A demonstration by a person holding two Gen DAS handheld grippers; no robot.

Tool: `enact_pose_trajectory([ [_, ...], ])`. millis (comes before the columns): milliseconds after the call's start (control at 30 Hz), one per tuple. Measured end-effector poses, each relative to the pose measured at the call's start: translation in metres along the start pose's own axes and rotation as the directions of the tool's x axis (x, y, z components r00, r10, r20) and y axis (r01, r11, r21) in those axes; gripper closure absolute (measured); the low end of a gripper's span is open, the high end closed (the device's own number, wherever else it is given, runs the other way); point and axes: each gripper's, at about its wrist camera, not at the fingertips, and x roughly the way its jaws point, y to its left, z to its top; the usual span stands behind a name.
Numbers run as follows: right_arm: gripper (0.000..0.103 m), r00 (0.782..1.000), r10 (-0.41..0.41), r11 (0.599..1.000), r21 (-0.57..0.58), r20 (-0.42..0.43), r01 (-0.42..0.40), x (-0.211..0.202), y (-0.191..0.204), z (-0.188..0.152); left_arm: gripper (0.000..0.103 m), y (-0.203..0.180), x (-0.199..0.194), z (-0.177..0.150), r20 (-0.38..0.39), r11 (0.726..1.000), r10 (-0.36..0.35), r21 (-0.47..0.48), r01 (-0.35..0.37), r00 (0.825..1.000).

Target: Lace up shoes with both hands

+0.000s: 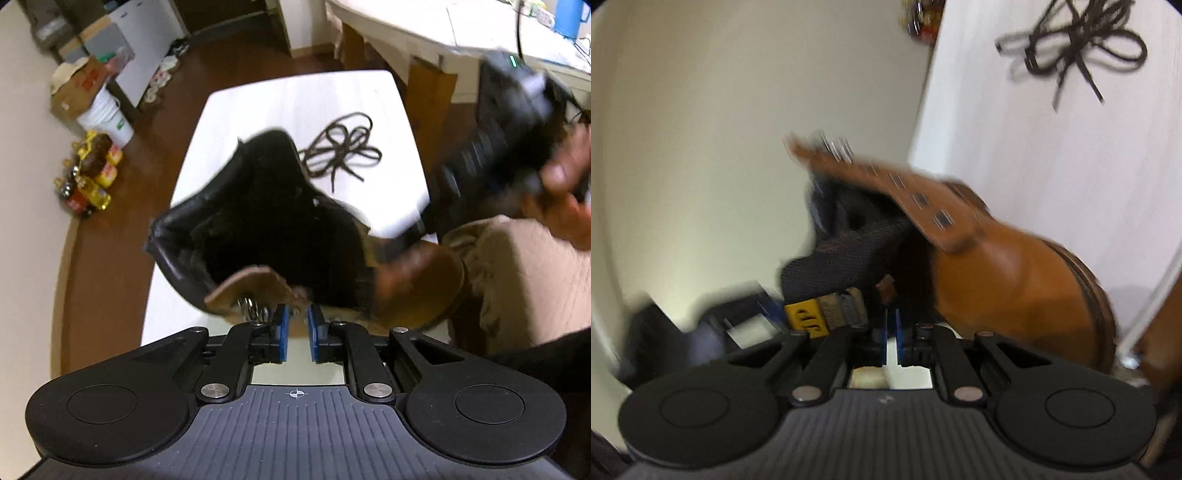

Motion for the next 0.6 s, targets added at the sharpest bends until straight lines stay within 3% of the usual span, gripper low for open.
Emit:
enact_pose_trajectory([
  [133, 0.093, 0.999, -0.024, 0.997, -0.069, 0.038, 0.027, 0.013, 0.019, 0.02, 0.091, -0.004, 0.004, -0.013, -0.024, 0.999, -0.021, -0.038, 0.02, 1.0],
  [267, 0.092, 0.989, -0.14, 0.976, -0.166, 0.035, 0.144, 0.022, 0.035, 0.022, 0.09, -0.005, -0.006, -0.016, 0.004, 0.998, -0.036, -0.059, 0.036, 0.999],
  [400, 0.092, 0.972, -0.229, 0.956, -0.199, -0.045, 0.216, 0.024, 0.036, 0.008, 0.09, -0.002, -0.008, -0.021, 0.015, 0.994, -0.049, -0.093, 0.051, 0.999],
  [467, 0.093, 0.977, -0.206, 0.962, -0.195, -0.056, 0.191, 0.033, 0.035, 0.007, 0.09, -0.001, -0.008, -0.023, 0.013, 0.993, -0.058, -0.101, 0.059, 0.998],
  [600, 0.094, 0.985, -0.17, 0.978, -0.126, 0.0, 0.169, 0.05, 0.032, 0.015, 0.09, -0.003, -0.009, -0.029, 0.002, 0.991, -0.07, -0.114, 0.07, 0.998],
])
